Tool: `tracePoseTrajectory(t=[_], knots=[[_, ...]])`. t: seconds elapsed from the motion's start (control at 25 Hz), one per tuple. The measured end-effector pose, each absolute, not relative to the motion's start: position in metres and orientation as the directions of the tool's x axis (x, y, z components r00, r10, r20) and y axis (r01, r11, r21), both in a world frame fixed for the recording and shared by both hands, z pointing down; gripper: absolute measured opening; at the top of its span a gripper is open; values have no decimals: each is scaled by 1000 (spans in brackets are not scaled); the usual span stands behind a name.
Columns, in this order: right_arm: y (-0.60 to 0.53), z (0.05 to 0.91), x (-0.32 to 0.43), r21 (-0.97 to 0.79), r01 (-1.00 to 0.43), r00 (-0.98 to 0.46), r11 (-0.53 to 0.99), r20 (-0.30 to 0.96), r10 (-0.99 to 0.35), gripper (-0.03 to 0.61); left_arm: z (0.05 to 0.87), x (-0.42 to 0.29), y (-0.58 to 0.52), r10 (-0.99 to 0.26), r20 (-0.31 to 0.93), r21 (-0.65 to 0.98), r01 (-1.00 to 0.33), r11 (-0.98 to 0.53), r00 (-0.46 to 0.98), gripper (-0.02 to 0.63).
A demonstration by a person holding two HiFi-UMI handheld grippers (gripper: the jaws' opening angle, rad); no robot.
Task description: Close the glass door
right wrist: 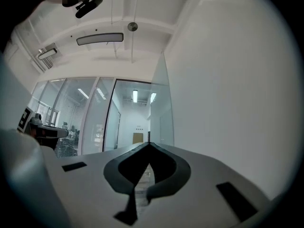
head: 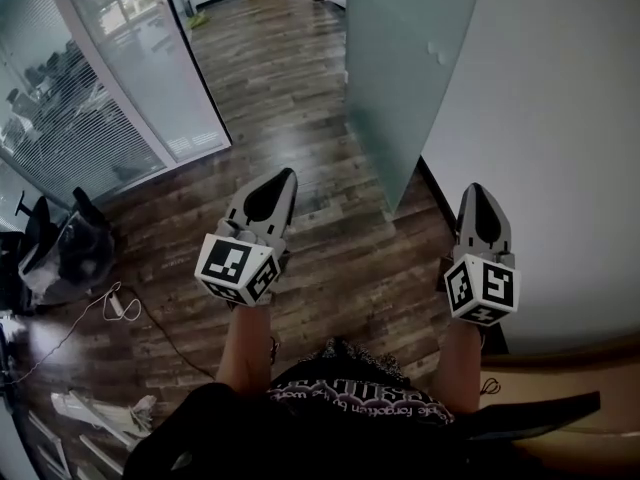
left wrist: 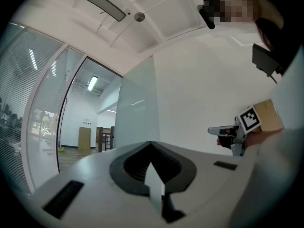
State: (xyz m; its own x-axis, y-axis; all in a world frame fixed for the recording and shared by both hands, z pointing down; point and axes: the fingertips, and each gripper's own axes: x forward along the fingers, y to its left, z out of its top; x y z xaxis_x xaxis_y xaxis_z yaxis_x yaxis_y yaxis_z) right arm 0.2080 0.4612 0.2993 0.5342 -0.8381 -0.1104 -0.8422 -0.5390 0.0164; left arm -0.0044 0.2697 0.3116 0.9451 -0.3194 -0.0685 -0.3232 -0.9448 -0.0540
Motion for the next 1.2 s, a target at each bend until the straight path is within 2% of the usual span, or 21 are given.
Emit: tracePoseTrajectory(t=[0.44,1.2], knots=[[421,306,259,35,-845,529,-533,-94,-844,3,329,44,231,-319,-38,-27,-320,-947,947,2],[297,308,421,44,-900,428,-433,-98,-899,3,321,180,134,-415,-40,-47,-417,-908,909,2]])
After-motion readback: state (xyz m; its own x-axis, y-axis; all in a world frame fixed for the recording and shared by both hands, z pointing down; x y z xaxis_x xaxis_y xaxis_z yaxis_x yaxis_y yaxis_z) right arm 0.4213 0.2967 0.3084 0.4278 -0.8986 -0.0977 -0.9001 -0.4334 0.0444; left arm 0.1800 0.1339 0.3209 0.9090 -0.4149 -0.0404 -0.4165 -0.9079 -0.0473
